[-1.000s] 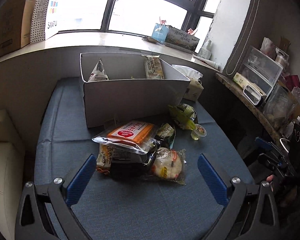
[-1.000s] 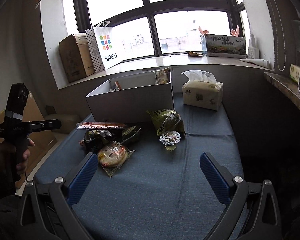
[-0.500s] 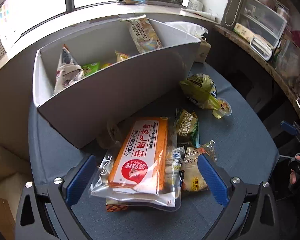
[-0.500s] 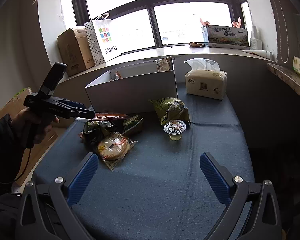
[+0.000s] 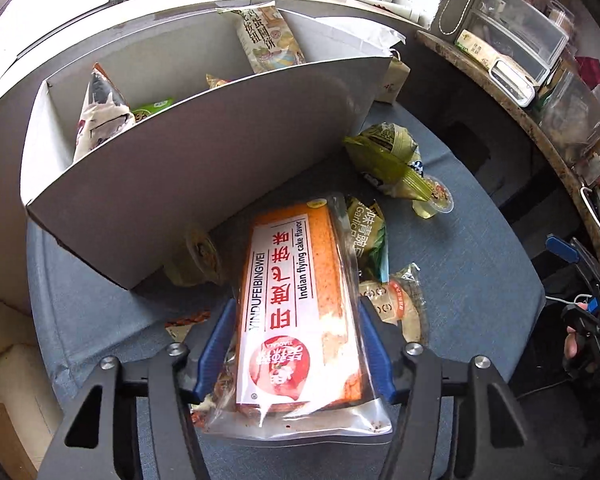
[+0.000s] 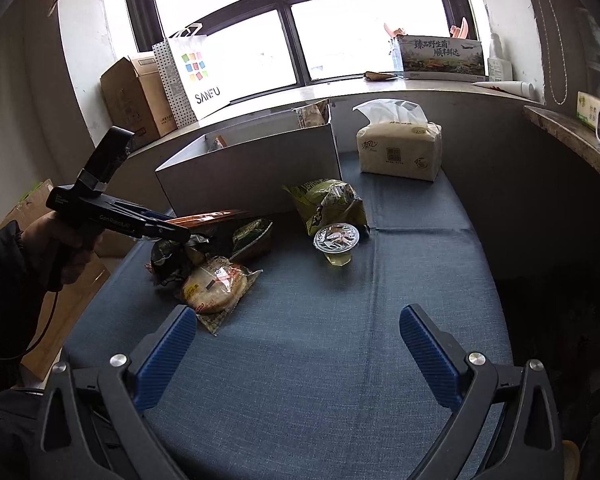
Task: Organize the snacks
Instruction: 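Grasp the orange Indian flying cake pack with the left tool, then grasp the yellow chip bag with the right tool while the left tool carries the orange pack to the box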
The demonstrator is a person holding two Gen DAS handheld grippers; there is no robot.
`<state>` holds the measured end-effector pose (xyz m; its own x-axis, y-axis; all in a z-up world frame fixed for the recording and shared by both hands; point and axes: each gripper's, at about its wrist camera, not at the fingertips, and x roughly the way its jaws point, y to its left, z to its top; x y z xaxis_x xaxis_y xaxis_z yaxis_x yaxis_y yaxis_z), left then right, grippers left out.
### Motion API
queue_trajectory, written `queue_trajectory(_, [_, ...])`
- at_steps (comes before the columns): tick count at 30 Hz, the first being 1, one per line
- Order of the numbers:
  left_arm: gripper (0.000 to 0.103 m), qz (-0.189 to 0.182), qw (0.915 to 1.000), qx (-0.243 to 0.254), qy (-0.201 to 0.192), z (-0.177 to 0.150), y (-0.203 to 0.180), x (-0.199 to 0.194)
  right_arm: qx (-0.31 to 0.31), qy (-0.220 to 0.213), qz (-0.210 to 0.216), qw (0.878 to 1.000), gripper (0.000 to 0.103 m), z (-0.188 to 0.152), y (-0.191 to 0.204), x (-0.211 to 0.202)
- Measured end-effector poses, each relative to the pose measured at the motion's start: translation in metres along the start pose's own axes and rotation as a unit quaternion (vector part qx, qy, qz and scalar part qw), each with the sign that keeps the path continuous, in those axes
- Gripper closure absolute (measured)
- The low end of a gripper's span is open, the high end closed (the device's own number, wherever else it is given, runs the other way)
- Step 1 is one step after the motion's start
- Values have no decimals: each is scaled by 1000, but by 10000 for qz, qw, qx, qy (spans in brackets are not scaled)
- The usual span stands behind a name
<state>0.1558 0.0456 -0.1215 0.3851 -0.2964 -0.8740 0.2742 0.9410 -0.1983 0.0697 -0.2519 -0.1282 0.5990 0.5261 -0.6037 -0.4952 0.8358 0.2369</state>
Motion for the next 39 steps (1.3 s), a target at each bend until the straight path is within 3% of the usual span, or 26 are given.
queue_trajectory(3, [50, 6, 9995, -118, -287, -8, -2, -17, -44, 9, -9, 10000, 0, 0, 2, 1])
queue_trajectory(4, [77, -31, 9987, -215, -471, -12, -2, -25, -64, 12, -14, 10000, 0, 1, 3, 1])
queue_trajectory(6, [83, 28, 9952, -420, -881, -19, -1, -43, -114, 6, -26, 9999, 0, 2, 5, 2])
queue_trajectory(11, [90, -23, 9917, -634, -1121, -38, 6, -58, -154, 80, -66, 9998, 0, 6, 9, 11])
queue_trajectory(20, [91, -319, 9777, -963, -1841, -58, 6, -98, -355, 14, -50, 9994, 0, 26, 15, 25])
queue_trajectory(25, [91, -271, 9737, -898, -2077, -69, -4, -119, -697, 30, -134, 9975, 0, 66, 14, 67])
queue_trajectory(27, [91, -220, 9730, -884, -2122, -73, -8, -122, -898, 60, -375, 9952, 0, 82, 12, 92])
queue_trajectory(31, [91, -267, 9721, -908, -2145, -77, -9, -123, -864, 551, -559, 9932, 0, 108, -2, 144])
queue_trajectory(36, [91, -277, 9705, -977, -2185, -79, -6, -119, -602, 1101, -668, 9899, 0, 110, -24, 192])
queue_trajectory(37, [91, -286, 9711, -965, -2164, -78, -6, -118, -548, 1187, -737, 9887, 4, 108, -27, 198])
queue_trajectory(38, [91, -283, 9707, -982, -2174, -79, -7, -117, -472, 1259, -667, 9887, 23, 106, -31, 203])
queue_trajectory(39, [91, -292, 9710, -983, -2161, -78, -7, -115, -387, 1303, -473, 9896, 27, 105, -34, 205])
